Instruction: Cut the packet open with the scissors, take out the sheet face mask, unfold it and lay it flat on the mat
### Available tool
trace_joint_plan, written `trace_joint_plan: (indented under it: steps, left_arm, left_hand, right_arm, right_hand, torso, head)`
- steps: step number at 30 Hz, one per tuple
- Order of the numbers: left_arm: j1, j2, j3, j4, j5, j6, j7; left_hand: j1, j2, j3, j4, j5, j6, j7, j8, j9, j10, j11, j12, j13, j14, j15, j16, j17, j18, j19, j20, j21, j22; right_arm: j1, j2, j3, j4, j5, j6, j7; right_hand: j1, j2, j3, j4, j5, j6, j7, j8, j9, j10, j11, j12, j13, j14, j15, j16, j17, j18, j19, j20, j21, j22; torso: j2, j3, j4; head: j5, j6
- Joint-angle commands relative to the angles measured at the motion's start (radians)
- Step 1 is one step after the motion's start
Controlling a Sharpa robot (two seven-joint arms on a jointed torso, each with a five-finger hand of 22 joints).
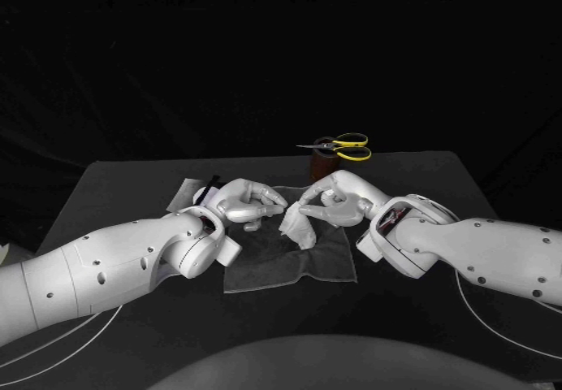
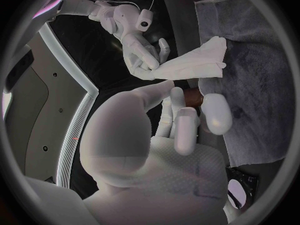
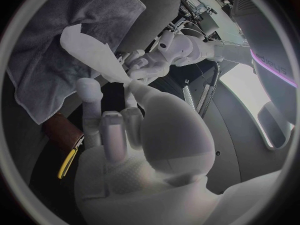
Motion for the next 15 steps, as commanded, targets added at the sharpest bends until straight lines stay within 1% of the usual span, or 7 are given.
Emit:
trace_joint_plan:
  steps: [1,5,7,8,11,14,15]
  left_arm:
    - [0.000,0.000,0.001,0.004,-0.030,-0.021,-0.009]
    - [0.000,-0.001,0.001,0.006,-0.029,-0.038,-0.002]
    - [0.000,-0.002,0.001,0.006,-0.026,-0.037,0.007]
    - [0.000,-0.002,0.001,0.006,-0.025,-0.030,0.014]
    - [0.000,-0.001,0.000,0.007,-0.026,-0.007,0.026]
    - [0.000,0.002,0.000,0.008,-0.038,0.013,0.031]
    - [0.000,0.003,0.000,0.007,-0.042,0.017,0.031]
  left_hand:
    - [-0.012,-0.004,0.013,-0.002,0.004,0.006,0.002,0.008,0.137,0.008,0.000,0.007,0.005,0.007,0.000,0.005,0.017,-0.009,0.006,0.001,0.003,0.001]
    - [-0.041,0.003,0.006,0.021,0.001,-0.018,0.011,0.006,0.149,-0.017,0.008,-0.008,-0.018,-0.027,0.005,-0.002,-0.039,-0.004,-0.012,0.003,-0.015,-0.017]
    - [-0.046,0.013,-0.018,0.035,0.002,-0.078,0.024,-0.015,0.153,-0.063,0.019,-0.060,-0.045,-0.061,0.014,-0.015,-0.092,0.003,-0.038,0.009,-0.045,-0.044]
    - [-0.063,-0.009,-0.058,0.046,-0.004,-0.142,0.032,-0.055,0.138,-0.086,0.030,-0.096,-0.066,-0.106,0.024,-0.030,-0.159,0.012,-0.075,0.016,-0.085,-0.081]
    - [-0.072,-0.038,-0.128,0.051,0.001,-0.150,0.037,-0.073,0.127,-0.081,0.039,-0.113,-0.081,-0.118,0.033,-0.037,-0.175,0.016,-0.090,0.026,-0.107,-0.098]
    - [-0.076,-0.077,-0.206,0.058,0.002,-0.192,0.052,-0.119,0.097,-0.087,0.052,-0.121,-0.090,-0.125,0.045,-0.038,-0.181,0.017,-0.095,0.038,-0.120,-0.106]
    - [-0.071,-0.077,-0.214,0.058,0.002,-0.192,0.053,-0.122,0.093,-0.087,0.053,-0.121,-0.091,-0.125,0.046,-0.038,-0.181,0.018,-0.094,0.039,-0.120,-0.106]
  right_arm:
    - [0.000,-0.001,0.001,0.000,-0.015,-0.018,0.010]
    - [0.000,-0.002,0.001,0.000,-0.019,-0.014,0.007]
    - [0.000,-0.002,0.001,0.000,-0.020,-0.011,0.007]
    - [0.000,-0.001,0.001,0.000,-0.021,-0.009,0.006]
    - [0.000,0.000,0.001,0.000,-0.022,-0.004,0.005]
    - [0.000,0.001,0.001,0.000,-0.022,-0.001,0.005]
    - [0.000,0.001,0.001,0.000,-0.022,0.000,0.004]
  right_hand:
    - [0.000,0.006,0.006,0.003,0.004,0.010,-0.013,0.051,0.044,0.046,-0.009,0.000,0.157,0.091,-0.011,0.004,0.227,0.014,0.007,-0.002,0.004,0.067]
    - [-0.001,0.006,0.006,0.003,0.004,0.010,-0.013,0.052,0.045,0.045,-0.009,-0.002,0.156,0.091,-0.011,0.004,0.226,0.014,0.006,-0.002,0.002,0.066]
    - [-0.001,0.006,0.006,0.003,0.004,0.010,-0.014,0.053,0.045,0.045,-0.009,-0.001,0.157,0.091,-0.011,0.003,0.226,0.014,0.006,-0.002,0.002,0.066]
    - [-0.001,0.006,0.006,0.003,0.004,0.010,-0.014,0.053,0.045,0.045,-0.009,-0.001,0.157,0.091,-0.011,0.003,0.226,0.014,0.006,-0.002,0.002,0.066]
    - [-0.001,0.006,0.006,0.003,0.004,0.010,-0.014,0.054,0.046,0.045,-0.009,-0.002,0.157,0.090,-0.011,0.003,0.225,0.015,0.005,-0.002,-0.003,0.065]
    - [-0.001,0.006,0.006,0.003,0.004,0.010,-0.014,0.054,0.046,0.045,-0.009,-0.002,0.157,0.090,-0.011,0.003,0.225,0.015,0.005,-0.002,-0.003,0.065]
    - [-0.001,0.006,0.006,0.003,0.004,0.010,-0.014,0.054,0.046,0.045,-0.009,-0.002,0.157,0.090,-0.011,0.003,0.225,0.015,0.005,-0.002,-0.003,0.065]
  torso:
    - [0.000,-0.0001,-0.0004]
    - [-0.001,-0.0001,0.0001]
    - [-0.001,0.0001,0.0005]
    - [0.000,0.0003,0.0003]
    - [0.000,-0.0002,-0.0007]
    - [0.000,-0.0003,-0.0009]
    - [0.000,-0.0005,-0.0010]
  head:
    - [0.001,0.000]
    - [0.000,0.000]
    - [0.000,0.000]
    - [0.000,0.000]
    - [0.000,0.000]
    - [0.000,0.000]
    - [0.000,0.000]
